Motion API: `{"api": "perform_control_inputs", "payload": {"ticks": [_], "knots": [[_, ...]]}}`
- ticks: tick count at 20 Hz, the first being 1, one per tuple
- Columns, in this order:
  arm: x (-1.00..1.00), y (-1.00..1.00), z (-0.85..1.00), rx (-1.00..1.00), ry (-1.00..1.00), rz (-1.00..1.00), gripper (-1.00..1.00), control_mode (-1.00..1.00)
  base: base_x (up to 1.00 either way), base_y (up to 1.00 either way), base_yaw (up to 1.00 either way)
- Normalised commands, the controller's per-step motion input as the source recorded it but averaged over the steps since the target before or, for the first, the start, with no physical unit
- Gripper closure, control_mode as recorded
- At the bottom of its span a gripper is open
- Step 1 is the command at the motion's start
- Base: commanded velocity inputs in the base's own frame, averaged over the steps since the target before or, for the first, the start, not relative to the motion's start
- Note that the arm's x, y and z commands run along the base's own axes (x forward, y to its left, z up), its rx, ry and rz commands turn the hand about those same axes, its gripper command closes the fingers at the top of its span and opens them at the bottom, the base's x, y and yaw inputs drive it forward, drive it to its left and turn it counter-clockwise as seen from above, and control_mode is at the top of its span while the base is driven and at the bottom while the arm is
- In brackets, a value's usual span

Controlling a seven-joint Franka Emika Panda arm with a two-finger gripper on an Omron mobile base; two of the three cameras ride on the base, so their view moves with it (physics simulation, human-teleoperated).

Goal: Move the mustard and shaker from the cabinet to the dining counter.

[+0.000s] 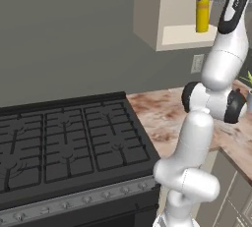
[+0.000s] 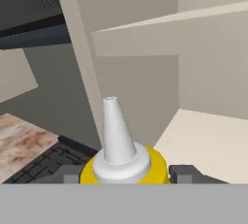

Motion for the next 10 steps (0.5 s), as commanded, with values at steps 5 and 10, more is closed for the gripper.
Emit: {"api": "perform_control_inputs", "payload": {"ticks": [5, 10], "knots": [[-1.0, 0.07, -0.27, 0.0, 0.0, 0.0, 1.0, -1.0, 0.0, 0.0, 0.0], [-1.0, 0.33, -0.38, -0.01, -0.02, -0.02, 1.0, -1.0, 0.0, 0.0, 0.0]]}}
